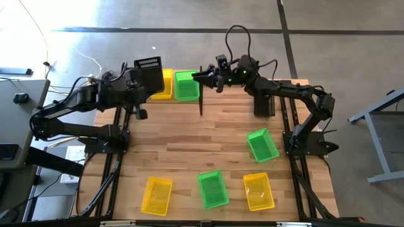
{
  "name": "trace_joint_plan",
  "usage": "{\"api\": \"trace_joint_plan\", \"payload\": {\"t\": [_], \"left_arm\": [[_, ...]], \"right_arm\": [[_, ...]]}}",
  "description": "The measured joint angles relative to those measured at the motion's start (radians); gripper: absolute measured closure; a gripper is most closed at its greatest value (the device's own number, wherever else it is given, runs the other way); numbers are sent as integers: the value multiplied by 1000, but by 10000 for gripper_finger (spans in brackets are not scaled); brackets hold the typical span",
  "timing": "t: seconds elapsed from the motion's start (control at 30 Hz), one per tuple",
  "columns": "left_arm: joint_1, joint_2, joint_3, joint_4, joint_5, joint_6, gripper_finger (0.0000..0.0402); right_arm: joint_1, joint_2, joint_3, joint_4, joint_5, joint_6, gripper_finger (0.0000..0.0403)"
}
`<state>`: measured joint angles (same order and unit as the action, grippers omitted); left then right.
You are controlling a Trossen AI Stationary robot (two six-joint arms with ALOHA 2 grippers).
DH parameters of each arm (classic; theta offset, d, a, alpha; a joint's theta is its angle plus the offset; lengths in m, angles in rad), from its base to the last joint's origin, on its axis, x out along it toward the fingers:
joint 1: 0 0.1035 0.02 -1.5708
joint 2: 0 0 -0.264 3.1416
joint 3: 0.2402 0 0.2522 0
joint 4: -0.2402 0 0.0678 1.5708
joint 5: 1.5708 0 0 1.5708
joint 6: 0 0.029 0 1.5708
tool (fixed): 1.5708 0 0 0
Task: Stack baskets on shelf by color
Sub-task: Stack the bottom black basket on top of the black basket on shelf
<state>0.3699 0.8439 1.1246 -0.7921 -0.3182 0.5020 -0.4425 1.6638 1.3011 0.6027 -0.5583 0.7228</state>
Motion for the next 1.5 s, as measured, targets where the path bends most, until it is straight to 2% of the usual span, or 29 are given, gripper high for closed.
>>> {"api": "trace_joint_plan", "payload": {"t": [0.3, 0.5, 0.87, 1.07, 1.3, 1.5], "left_arm": [[284, 43, 0, 46, 254, 31, 401], [402, 26, 0, -3, 352, 80, 401], [509, -36, 1, -260, 354, 292, 401], [567, -36, 1, -278, 340, 378, 401], [646, -30, 1, -310, 424, 461, 401], [704, -4, 1, -311, 439, 522, 401]], "right_arm": [[-77, 0, 7, -32, -105, -54, 245], [-127, 0, 7, -48, -154, -58, 245], [-147, 0, 7, -82, -189, -50, 245], [-146, 0, 7, -83, -192, -50, 245], [-135, 0, 7, -83, -191, -51, 245], [-125, 0, 7, -83, -191, -54, 245]]}}
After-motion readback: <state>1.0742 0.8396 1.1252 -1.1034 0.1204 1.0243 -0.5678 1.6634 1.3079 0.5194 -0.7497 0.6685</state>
